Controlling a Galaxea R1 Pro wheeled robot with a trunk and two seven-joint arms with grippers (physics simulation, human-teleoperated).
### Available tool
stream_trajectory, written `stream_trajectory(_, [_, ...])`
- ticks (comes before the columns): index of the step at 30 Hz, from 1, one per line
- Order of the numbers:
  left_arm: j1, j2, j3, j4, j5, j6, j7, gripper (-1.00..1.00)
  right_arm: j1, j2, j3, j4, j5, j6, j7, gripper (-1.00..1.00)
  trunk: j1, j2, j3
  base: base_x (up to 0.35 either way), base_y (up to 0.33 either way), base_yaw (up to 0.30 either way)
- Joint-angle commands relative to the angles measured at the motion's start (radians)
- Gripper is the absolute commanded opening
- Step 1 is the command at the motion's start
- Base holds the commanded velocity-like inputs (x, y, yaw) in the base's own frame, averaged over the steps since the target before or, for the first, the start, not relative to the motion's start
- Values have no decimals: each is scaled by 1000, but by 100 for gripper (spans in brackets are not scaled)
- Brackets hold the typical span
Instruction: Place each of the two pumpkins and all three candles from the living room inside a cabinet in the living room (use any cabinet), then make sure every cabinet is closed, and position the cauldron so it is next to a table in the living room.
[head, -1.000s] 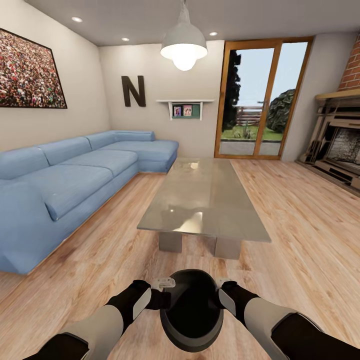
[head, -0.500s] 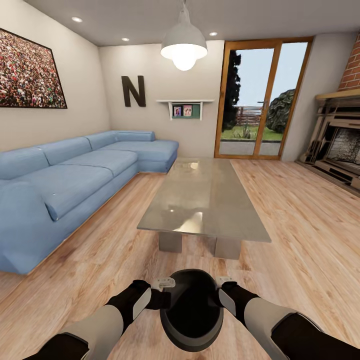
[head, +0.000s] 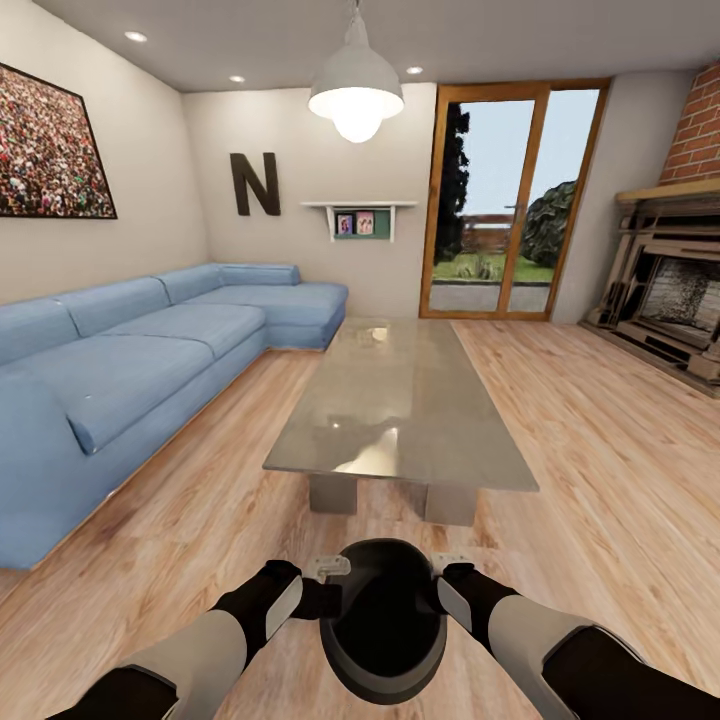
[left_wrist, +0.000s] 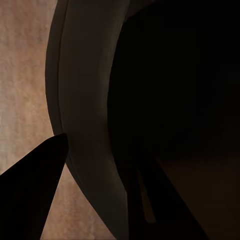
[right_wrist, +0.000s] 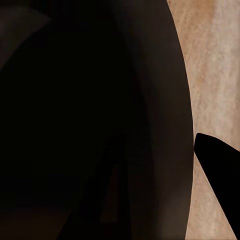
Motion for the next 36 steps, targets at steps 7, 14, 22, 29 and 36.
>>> stream_trajectory(7, [-1,0,5,-4,51,6,1,-100,0,0,0,-2,-18,5,-4,-100,0,-1,-1,63,2,-1])
stream_trajectory(14, [-1,0,5,-4,51,6,1,-100,0,0,-2,-3,-18,5,-4,-100,0,-1,-1,260,0,0])
stream_trajectory(22, [-1,0,5,-4,50,6,1,-100,0,0,-1,-3,-18,5,-4,-100,0,-1,-1,16,0,0])
stream_trajectory(29, [-1,0,5,-4,50,6,1,-100,0,0,-2,-2,-19,5,-4,-100,0,-1,-1,266,0,0])
stream_trajectory(36, [-1,0,5,-4,50,5,1,-100,0,0,-2,-2,-20,5,-4,-100,0,-1,-1,103,0,-84])
